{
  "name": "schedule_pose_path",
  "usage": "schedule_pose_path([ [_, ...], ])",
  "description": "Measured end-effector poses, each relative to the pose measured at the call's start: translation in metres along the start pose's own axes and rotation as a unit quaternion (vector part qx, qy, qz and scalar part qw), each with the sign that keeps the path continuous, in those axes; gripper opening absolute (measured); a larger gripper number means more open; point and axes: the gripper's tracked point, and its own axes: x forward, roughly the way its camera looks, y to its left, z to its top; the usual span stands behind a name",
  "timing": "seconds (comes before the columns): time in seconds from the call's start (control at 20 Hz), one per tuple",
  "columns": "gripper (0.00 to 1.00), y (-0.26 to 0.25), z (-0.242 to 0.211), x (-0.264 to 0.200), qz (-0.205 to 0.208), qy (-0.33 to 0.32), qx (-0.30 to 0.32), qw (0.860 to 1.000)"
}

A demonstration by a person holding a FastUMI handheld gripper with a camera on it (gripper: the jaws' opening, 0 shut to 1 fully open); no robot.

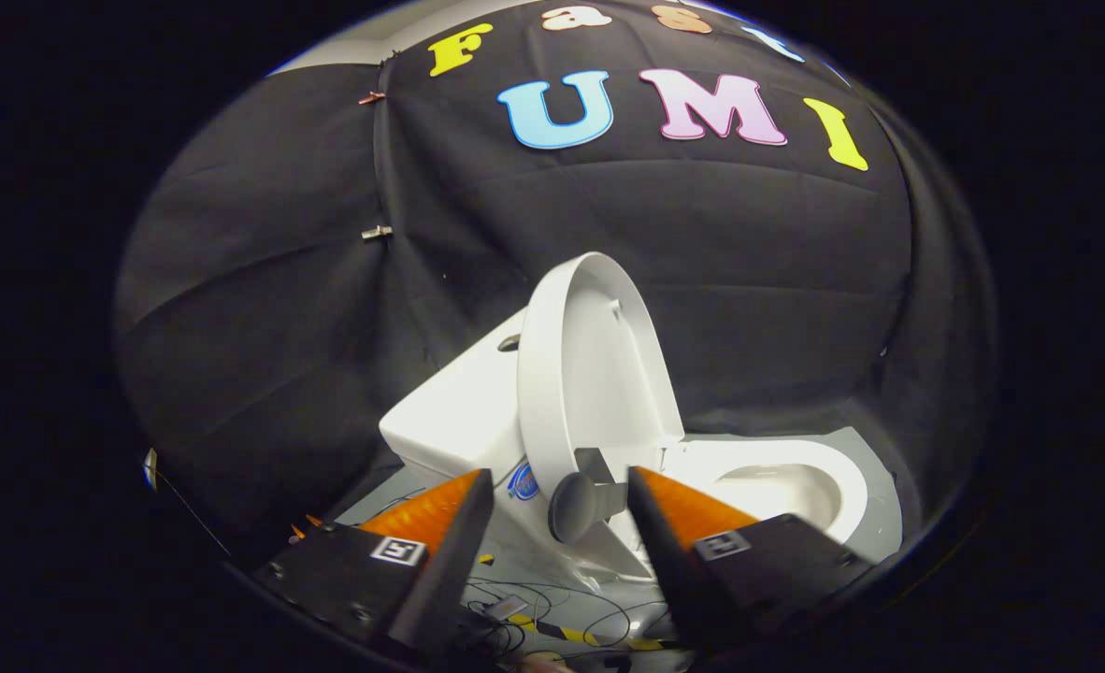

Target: Open the toilet lid.

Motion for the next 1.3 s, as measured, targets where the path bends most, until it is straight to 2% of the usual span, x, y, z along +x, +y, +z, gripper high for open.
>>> schedule_pose_path([
  [0.05,1.0,0.002,0.006,-0.003,0.004,-0.009,-0.006,1.0],
  [0.5,0.98,-0.004,0.085,-0.068,0.019,-0.095,-0.038,0.995],
  [0.8,0.99,-0.029,0.153,-0.142,0.028,-0.178,-0.045,0.983],
  [0.95,0.98,-0.062,0.175,-0.186,0.013,-0.211,-0.034,0.977],
  [1.3,0.98,-0.111,0.196,-0.265,-0.03,-0.261,-0.043,0.964],
])
